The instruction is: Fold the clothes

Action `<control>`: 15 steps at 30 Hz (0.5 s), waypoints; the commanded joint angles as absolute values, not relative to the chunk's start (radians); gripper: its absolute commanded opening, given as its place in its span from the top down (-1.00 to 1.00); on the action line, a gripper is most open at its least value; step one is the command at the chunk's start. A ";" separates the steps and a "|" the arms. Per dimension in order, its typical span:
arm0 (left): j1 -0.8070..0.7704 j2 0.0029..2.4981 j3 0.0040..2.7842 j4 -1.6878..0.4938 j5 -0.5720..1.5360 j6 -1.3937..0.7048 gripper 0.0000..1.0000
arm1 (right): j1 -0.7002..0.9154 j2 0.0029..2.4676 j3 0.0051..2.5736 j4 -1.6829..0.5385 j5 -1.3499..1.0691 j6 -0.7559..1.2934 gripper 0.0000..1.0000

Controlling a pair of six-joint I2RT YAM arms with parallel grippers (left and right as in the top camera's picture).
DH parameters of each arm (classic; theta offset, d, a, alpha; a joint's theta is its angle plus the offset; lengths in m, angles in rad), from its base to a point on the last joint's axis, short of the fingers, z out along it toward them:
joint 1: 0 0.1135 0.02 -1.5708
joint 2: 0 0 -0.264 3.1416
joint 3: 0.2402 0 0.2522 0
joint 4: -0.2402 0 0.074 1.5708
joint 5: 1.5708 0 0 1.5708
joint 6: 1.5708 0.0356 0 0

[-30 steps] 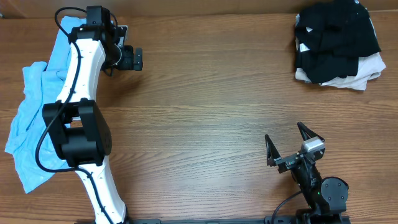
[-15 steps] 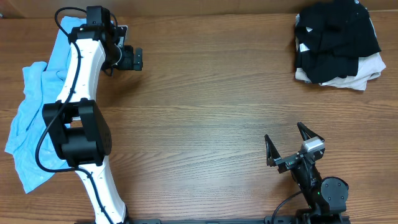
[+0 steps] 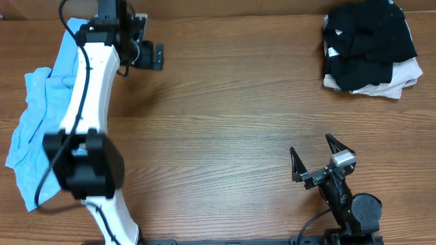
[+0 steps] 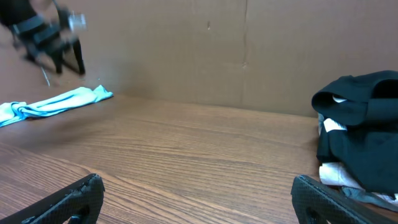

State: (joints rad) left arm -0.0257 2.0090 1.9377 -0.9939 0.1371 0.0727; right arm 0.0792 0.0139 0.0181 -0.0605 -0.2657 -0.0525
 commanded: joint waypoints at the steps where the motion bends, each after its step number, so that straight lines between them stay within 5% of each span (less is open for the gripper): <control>1: -0.101 1.828 1.949 -0.990 0.138 0.067 -1.00 | 0.077 0.003 0.008 -0.057 -0.271 -0.048 -1.00; 7: -0.186 1.621 1.807 -0.822 0.013 0.075 -1.00 | 0.077 0.003 0.008 -0.057 -0.271 -0.048 -1.00; 15: -0.149 1.239 1.187 -0.154 -0.023 0.074 -0.99 | 0.078 0.003 0.008 -0.057 -0.271 -0.048 -1.00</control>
State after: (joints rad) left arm -0.1741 1.3418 1.3701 -0.2565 0.0051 0.0738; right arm 0.0792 0.0139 0.0181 -0.0620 -0.2657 -0.0521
